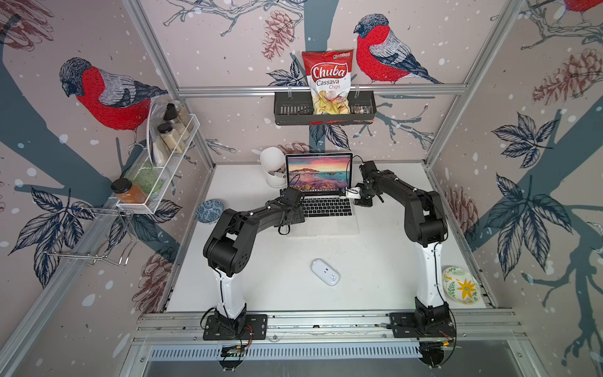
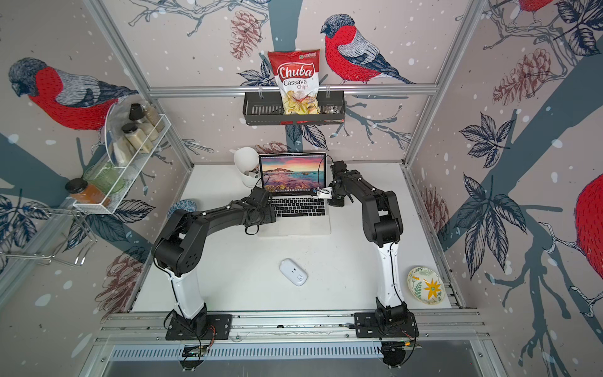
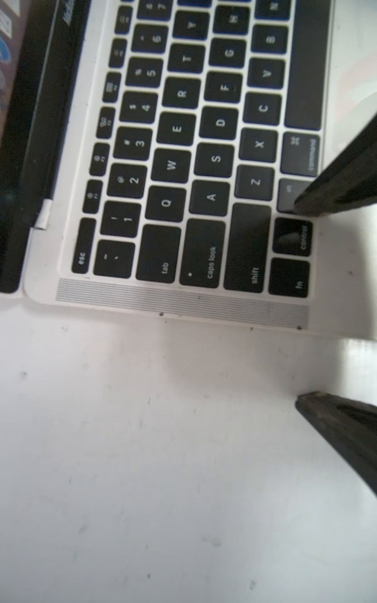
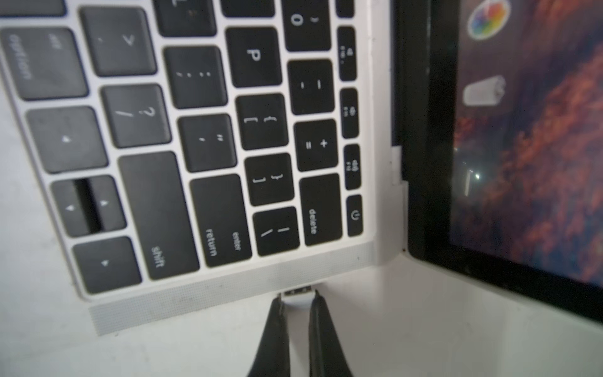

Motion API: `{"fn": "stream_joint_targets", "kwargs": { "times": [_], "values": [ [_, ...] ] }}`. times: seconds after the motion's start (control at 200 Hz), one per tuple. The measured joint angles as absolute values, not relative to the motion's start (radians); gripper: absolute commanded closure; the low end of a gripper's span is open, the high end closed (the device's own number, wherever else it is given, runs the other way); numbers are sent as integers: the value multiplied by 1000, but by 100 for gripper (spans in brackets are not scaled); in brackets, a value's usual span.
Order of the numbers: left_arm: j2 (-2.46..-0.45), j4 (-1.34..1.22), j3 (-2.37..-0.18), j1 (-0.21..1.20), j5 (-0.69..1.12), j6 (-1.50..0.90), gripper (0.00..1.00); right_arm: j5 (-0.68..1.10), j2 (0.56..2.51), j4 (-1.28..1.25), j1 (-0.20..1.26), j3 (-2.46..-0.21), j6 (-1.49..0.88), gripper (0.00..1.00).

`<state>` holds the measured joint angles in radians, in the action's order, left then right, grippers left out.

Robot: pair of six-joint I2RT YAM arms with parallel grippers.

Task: Remove the wireless mouse receiver from the laptop
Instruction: Take out the USB plug from the USB port, then insert the USB plug into the mouse.

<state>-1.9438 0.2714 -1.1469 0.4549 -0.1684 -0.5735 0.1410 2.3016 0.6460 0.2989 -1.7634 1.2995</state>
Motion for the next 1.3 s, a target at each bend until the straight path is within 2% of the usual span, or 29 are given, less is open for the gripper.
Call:
{"fn": "stream_joint_targets", "kwargs": {
  "times": [0.14, 0.285, 0.45, 0.65, 0.86, 0.971, 1.061, 1.301],
  "values": [
    [-1944, 244, -1137, 456, -183, -570, 12, 130, 2289, 552, 286, -1730, 1288, 100],
    [-1944, 242, -1137, 456, -184, -569, 12, -16, 2271, 448, 250, -1691, 1287, 100],
    [-1944, 242, -1137, 456, -184, -569, 12, -123, 2242, 415, 240, -1648, 1287, 100],
    [-1940, 242, -1138, 463, -187, -570, 12, -173, 2212, 409, 242, -1607, 1283, 100],
    [-1911, 302, -1166, 500, -213, -569, 12, -171, 2148, 451, 248, -1540, 1271, 100],
    [-1869, 434, -1178, 533, -200, -542, 11, -150, 2084, 503, 262, -1481, 1245, 100],
    [-1815, 505, -1178, 552, -202, -538, 11, -137, 2008, 516, 292, -1432, 1202, 100],
    [-1663, 493, -1111, 559, -250, -535, 10, -114, 1798, 494, 413, -1309, 1066, 100]
  ]
}}
